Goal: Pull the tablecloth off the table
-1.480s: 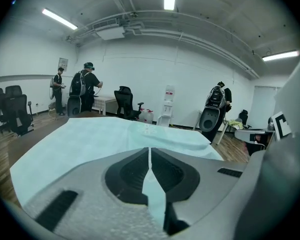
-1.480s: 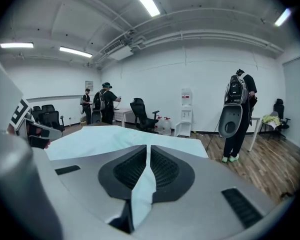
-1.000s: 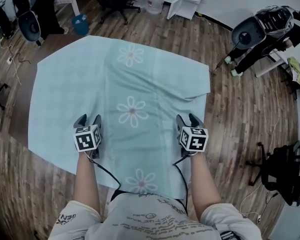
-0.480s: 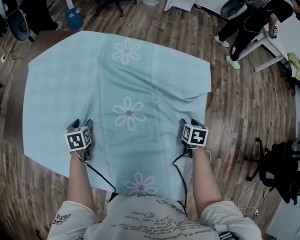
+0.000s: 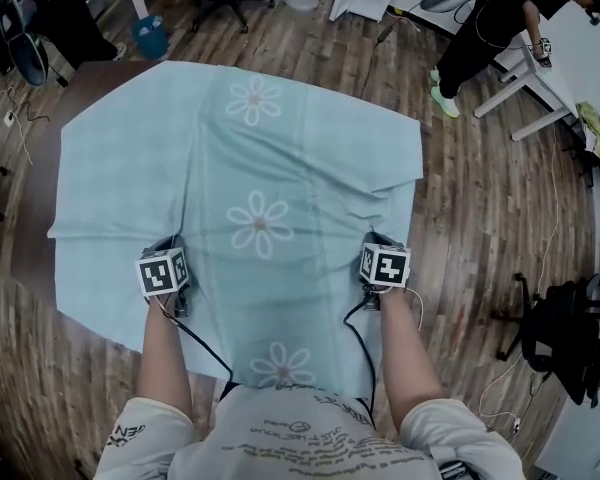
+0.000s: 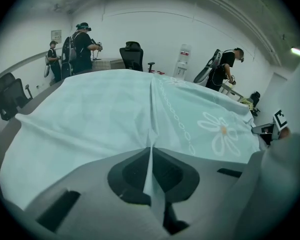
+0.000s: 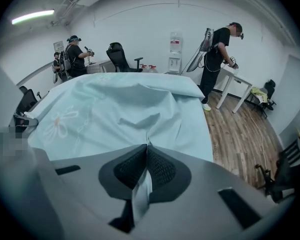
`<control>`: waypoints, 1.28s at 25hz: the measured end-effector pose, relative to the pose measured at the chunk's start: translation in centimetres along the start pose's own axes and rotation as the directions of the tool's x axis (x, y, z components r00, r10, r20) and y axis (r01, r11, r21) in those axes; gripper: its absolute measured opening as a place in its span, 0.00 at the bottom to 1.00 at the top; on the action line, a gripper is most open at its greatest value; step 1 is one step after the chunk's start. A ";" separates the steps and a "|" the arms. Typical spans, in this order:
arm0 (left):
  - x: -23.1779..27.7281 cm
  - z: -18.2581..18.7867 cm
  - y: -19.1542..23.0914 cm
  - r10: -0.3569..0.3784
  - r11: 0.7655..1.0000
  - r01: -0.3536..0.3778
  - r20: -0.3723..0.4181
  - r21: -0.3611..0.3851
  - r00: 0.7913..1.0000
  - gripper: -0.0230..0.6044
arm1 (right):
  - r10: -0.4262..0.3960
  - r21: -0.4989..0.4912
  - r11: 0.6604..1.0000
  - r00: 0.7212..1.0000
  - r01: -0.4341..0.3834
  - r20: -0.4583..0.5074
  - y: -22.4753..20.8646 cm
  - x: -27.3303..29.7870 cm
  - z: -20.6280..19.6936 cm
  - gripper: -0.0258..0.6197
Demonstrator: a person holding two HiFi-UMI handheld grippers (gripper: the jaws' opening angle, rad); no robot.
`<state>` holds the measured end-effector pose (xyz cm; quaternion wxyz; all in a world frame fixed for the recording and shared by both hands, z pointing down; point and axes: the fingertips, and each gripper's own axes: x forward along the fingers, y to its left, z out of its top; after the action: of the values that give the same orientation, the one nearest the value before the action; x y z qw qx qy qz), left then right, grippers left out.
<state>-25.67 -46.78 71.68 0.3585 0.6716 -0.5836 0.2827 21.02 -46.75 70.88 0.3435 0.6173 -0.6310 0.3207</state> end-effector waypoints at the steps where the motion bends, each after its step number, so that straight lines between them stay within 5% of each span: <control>1: -0.1 0.0 -0.1 -0.009 1.000 0.009 0.009 0.002 1.000 0.06 | 0.002 0.005 1.000 1.000 -0.002 0.007 0.0 -0.1 0.0 0.06; 20: -7.3 1.8 -3.3 -0.052 0.997 0.034 0.257 0.076 0.965 0.05 | 0.039 -0.008 0.999 0.962 -0.038 0.269 2.3 -8.1 2.7 0.06; 32: -14.7 2.2 -8.5 -0.093 0.992 0.053 0.374 0.116 0.923 0.05 | 0.181 -0.098 0.983 0.886 -0.154 0.427 7.8 -16.2 4.3 0.06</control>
<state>-19.74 -39.50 57.37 0.2142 0.7525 -0.6008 0.1642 13.13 -41.02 55.19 0.1843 0.6055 -0.7520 0.1843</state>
